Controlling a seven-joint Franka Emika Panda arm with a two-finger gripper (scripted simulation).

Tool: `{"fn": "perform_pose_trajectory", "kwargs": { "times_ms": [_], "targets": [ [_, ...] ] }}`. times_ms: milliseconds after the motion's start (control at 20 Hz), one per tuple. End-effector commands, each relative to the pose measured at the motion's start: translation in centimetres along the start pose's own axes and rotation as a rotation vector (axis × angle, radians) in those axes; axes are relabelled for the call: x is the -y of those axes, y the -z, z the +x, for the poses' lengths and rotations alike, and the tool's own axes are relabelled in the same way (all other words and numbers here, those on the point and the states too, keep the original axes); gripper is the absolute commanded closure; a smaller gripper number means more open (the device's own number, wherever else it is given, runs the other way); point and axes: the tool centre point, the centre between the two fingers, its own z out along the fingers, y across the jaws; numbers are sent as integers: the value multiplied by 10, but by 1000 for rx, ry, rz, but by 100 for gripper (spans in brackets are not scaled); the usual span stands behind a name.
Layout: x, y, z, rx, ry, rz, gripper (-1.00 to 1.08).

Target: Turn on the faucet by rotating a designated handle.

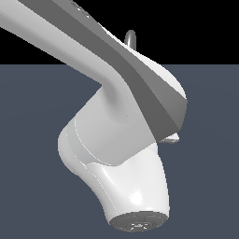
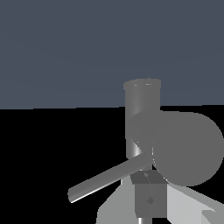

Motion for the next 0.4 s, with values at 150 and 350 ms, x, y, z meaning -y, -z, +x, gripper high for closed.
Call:
{"fn": "perform_pose_trajectory", "kwargs": {
  "times_ms": [150,350],
  "targets": [
    [28,4,26,-33,19,42,108],
    [39,6,33,-32,24,57,108]
  ]
}}
